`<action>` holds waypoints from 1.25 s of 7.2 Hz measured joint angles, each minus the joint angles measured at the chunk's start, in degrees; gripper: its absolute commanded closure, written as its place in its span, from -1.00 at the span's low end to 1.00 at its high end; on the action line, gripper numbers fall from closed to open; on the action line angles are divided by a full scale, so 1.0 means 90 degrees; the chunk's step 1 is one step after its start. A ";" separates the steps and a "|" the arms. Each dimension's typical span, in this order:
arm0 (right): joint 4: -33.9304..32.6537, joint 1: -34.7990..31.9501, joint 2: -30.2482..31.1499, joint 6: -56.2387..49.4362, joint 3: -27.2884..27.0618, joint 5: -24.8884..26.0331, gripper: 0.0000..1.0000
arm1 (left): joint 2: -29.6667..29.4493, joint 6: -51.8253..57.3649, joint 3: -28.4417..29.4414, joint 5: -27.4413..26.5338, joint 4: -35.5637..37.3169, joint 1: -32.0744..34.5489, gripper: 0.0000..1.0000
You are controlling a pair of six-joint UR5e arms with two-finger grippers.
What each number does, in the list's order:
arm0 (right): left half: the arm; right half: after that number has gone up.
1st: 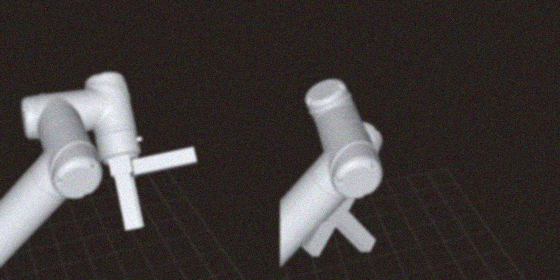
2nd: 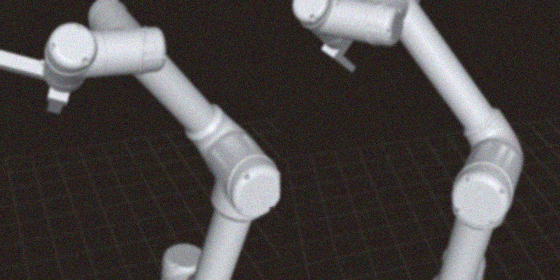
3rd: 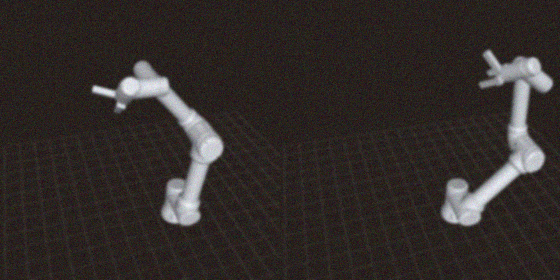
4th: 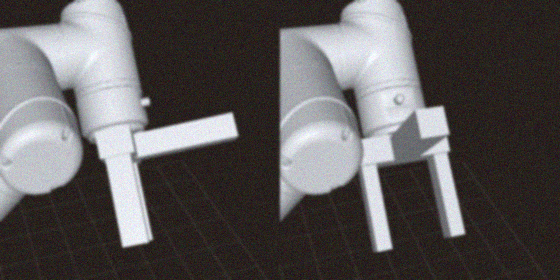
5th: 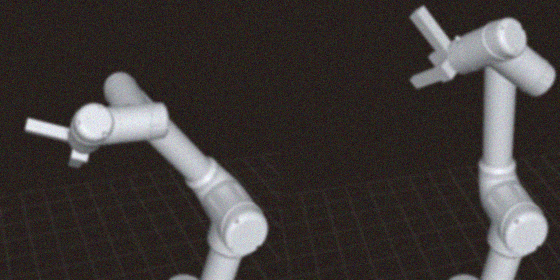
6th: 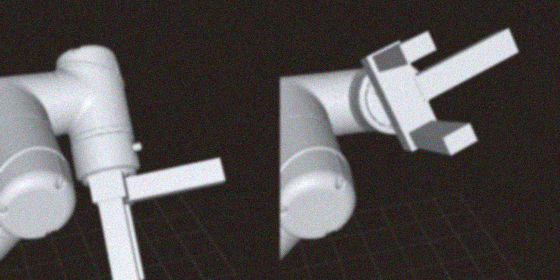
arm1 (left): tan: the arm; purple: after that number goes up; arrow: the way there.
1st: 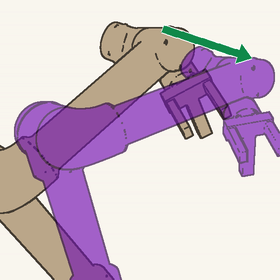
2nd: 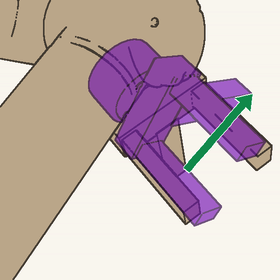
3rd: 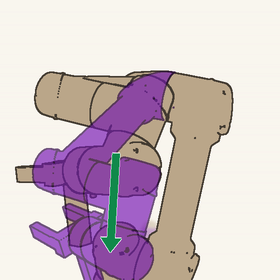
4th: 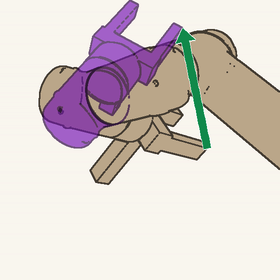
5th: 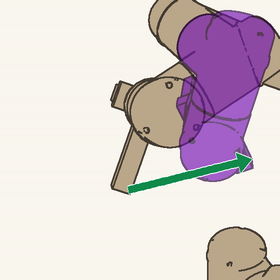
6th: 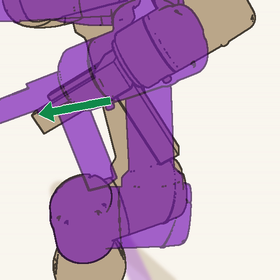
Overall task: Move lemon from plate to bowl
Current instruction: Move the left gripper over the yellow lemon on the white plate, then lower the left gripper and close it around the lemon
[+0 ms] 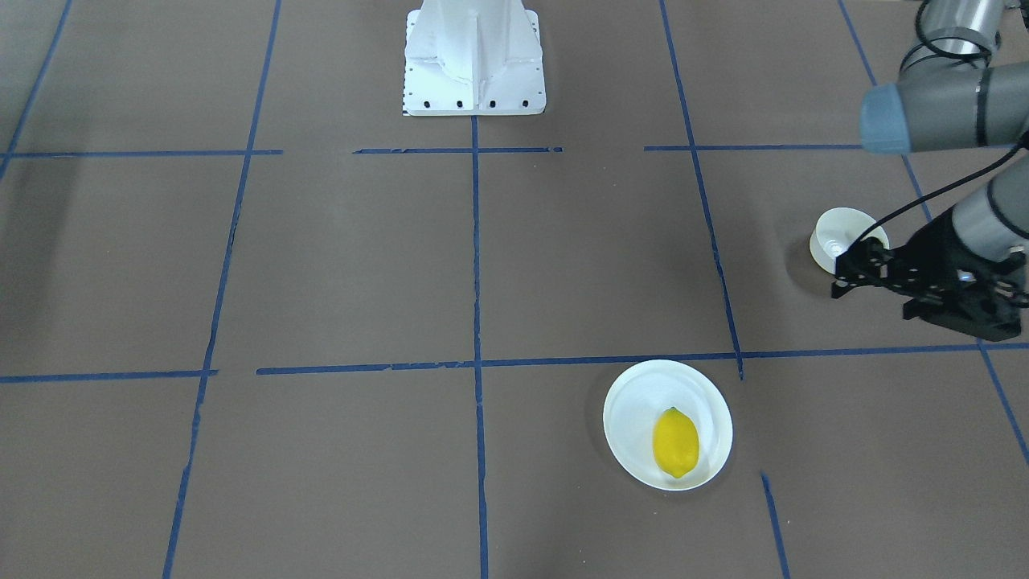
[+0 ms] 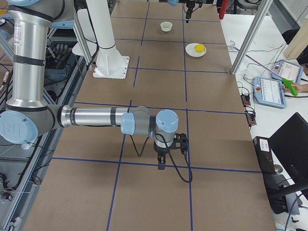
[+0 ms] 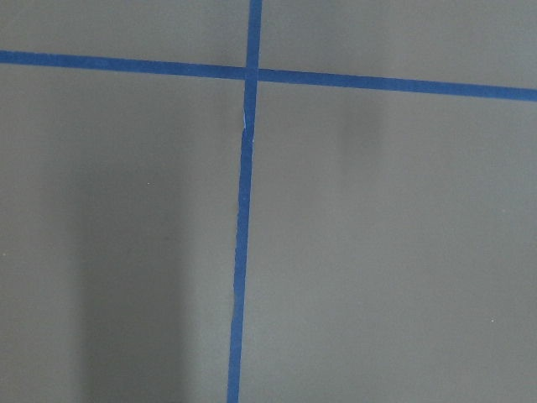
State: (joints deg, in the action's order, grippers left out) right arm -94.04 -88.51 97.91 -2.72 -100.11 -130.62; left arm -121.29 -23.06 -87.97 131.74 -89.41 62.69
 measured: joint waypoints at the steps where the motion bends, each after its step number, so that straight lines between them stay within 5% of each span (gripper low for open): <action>1: 0.0000 0.0000 0.0000 0.0000 0.0000 -0.0004 -1.00 | -0.0629 -0.0420 0.0646 -0.0105 -0.0104 -0.0227 -1.00; 5: 0.0000 0.0000 0.0000 0.0000 0.0000 -0.0008 -1.00 | -0.2393 -0.1804 0.3928 -0.0402 -0.2251 -0.0645 -1.00; 9: 0.0000 0.0000 0.0000 0.0000 -0.0002 -0.0008 -1.00 | -0.2588 -0.2156 0.4825 -0.0737 -0.3216 -0.0923 -1.00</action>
State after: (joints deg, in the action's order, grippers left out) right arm -94.04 -88.50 97.91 -2.73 -100.12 -130.69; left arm -144.57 -42.46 -44.54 125.11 -118.36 54.38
